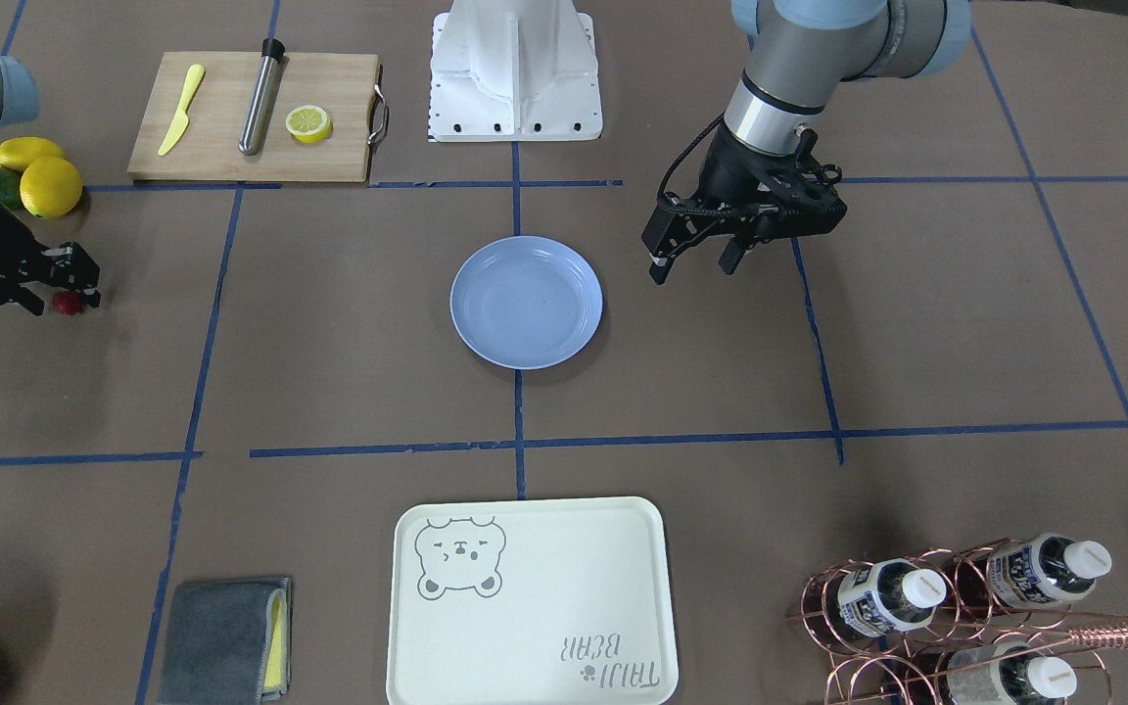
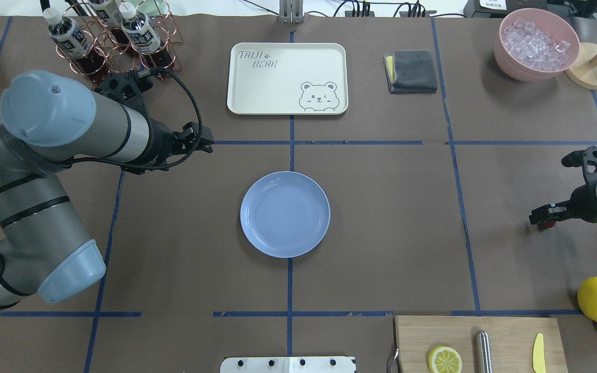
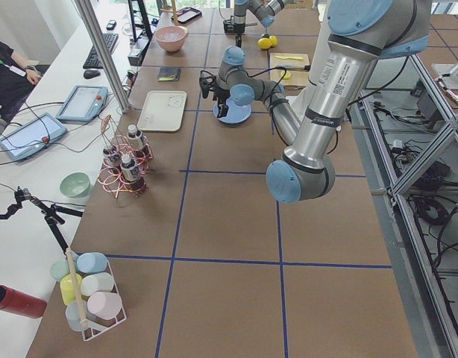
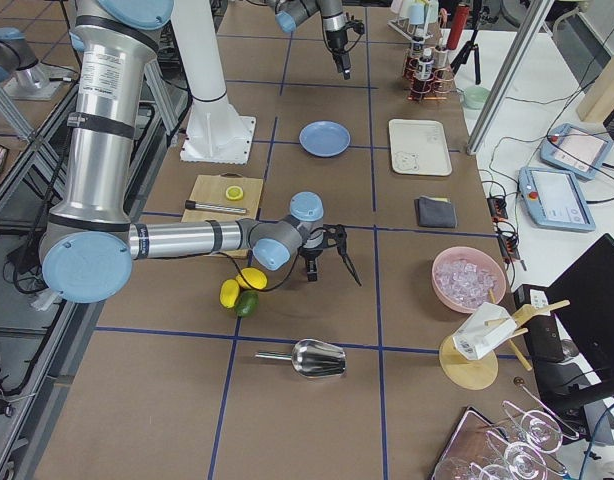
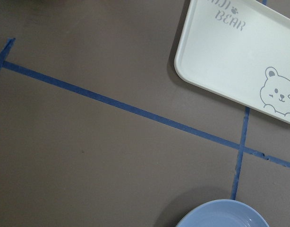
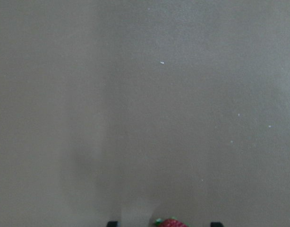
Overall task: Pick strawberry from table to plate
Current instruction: 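Lower the right gripper over the red strawberry and close on it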
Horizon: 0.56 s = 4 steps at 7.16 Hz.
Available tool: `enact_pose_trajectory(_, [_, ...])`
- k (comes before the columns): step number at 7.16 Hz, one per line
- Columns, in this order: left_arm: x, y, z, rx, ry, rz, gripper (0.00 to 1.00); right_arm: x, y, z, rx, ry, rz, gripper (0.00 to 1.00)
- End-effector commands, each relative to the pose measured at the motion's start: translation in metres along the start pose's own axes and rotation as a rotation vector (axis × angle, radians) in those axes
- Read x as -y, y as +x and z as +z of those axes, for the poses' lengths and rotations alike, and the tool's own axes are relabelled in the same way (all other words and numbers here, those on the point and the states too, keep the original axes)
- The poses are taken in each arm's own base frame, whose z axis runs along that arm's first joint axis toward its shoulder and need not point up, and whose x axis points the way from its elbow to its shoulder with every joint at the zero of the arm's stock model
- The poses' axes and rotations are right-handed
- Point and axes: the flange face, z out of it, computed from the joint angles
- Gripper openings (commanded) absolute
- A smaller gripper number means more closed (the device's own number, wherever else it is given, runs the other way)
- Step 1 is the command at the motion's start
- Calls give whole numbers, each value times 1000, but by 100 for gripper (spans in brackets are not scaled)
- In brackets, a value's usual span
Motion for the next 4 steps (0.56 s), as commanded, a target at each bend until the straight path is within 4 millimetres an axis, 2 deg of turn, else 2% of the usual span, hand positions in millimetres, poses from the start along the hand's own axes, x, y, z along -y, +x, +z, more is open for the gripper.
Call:
enact_pose_trajectory(1, [0, -1, 3, 7, -2, -1, 100, 2, 0, -1, 1, 7, -2, 2])
enact_pose_trajectory(2, [-1, -1, 5, 9, -3, -2, 100, 2, -3, -4, 9, 8, -5, 0])
enact_pose_trajectory(3, [-1, 0, 1, 3, -1, -1, 100, 7, -15, -20, 39, 28, -18, 0])
enact_pose_trajectory(4, [1, -4, 1, 8, 1, -3, 100, 12, -39, -52, 73, 38, -13, 0])
